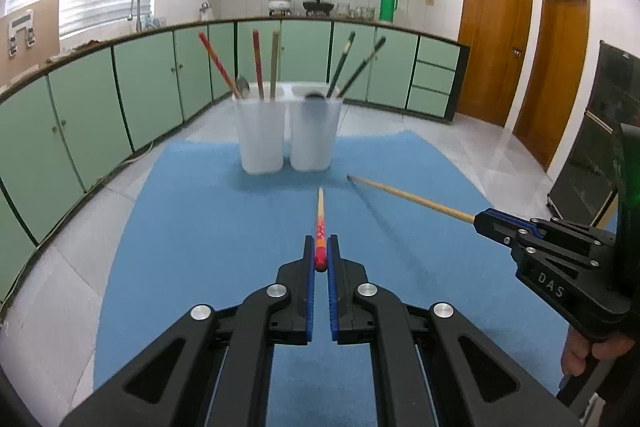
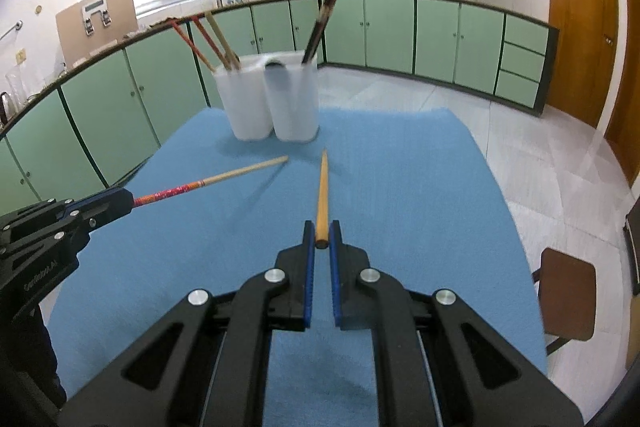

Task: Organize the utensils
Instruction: 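Carry the wooden and red chopsticks into the white holder with both tools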

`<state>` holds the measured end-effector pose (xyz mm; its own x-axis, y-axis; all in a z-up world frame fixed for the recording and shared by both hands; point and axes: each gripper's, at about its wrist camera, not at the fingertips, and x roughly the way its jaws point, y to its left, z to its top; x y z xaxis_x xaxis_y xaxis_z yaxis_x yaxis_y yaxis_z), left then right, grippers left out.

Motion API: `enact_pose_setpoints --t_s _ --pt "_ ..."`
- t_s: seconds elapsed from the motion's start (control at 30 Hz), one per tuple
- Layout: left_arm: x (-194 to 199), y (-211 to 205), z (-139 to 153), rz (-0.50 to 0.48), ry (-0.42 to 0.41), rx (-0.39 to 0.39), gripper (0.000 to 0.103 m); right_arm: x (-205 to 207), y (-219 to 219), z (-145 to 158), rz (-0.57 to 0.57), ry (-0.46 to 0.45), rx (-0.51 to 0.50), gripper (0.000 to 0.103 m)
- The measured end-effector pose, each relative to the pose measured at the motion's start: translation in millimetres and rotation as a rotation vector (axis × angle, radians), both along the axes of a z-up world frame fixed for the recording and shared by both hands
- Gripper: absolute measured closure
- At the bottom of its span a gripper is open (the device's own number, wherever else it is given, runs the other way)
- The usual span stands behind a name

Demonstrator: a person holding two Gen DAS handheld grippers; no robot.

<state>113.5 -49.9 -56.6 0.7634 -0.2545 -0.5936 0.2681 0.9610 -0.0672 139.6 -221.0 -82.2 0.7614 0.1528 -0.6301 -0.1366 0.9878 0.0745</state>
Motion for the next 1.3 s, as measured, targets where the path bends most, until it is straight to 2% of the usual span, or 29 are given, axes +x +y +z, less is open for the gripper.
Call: enact_pose_setpoints --t_s 0.57,1.3 --pt "8.6 9.8 48.2 -0.016 -0.121 -0.019 0.097 4.6 -0.2 64.0 0.044 -0.1 0.027 0.097" --pt "12.9 6.6 86.8 -0.114 -0.168 -0.018 0.097 12.7 15.1 140.4 0.222 -0.135 -0.012 0.097"
